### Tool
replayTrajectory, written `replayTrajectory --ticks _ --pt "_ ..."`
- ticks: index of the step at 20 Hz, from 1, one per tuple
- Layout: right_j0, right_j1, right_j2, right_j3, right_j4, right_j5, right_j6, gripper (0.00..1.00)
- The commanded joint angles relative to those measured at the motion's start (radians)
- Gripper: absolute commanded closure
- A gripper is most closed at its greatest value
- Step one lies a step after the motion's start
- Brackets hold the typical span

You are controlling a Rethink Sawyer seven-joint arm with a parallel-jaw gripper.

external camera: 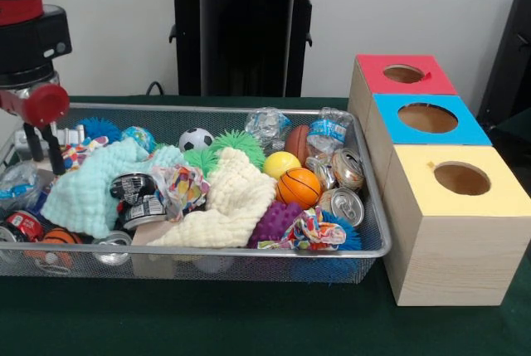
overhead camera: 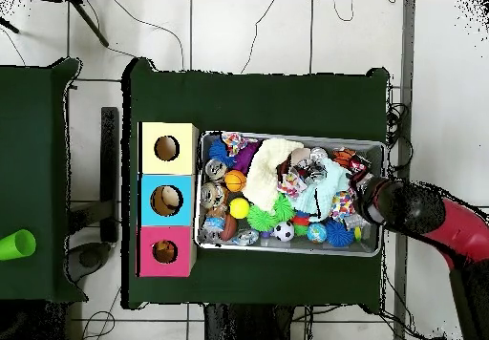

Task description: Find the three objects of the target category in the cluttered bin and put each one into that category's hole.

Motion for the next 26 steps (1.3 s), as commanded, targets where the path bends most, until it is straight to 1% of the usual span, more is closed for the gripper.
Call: replayTrajectory --ticks 1,2,5,7,12,18,23,25,26 --pt "-0.008 0.056 0.050 -0.165 -0.002 0.114 -0.153 0.00" --pt "-0.002 0.056 0.050 -0.172 -0.001 0.126 -0.154 0.00" --pt "0.024 0.079 0.046 -0.244 0.003 0.189 -0.161 0.00" --pt "0.034 0.101 0.047 -0.281 0.005 0.209 -0.163 0.00" --pt "0.065 0.123 0.029 -0.273 -0.010 0.159 -0.108 0.00" --pt "0.124 0.118 -0.020 -0.221 -0.024 0.069 0.006 0.00" --pt "0.135 0.108 -0.030 -0.180 -0.017 0.030 0.028 0.00" --pt "0.141 0.109 -0.036 -0.171 -0.019 0.014 0.034 0.00" --pt "0.146 0.114 -0.037 -0.181 -0.018 0.015 0.035 0.00"
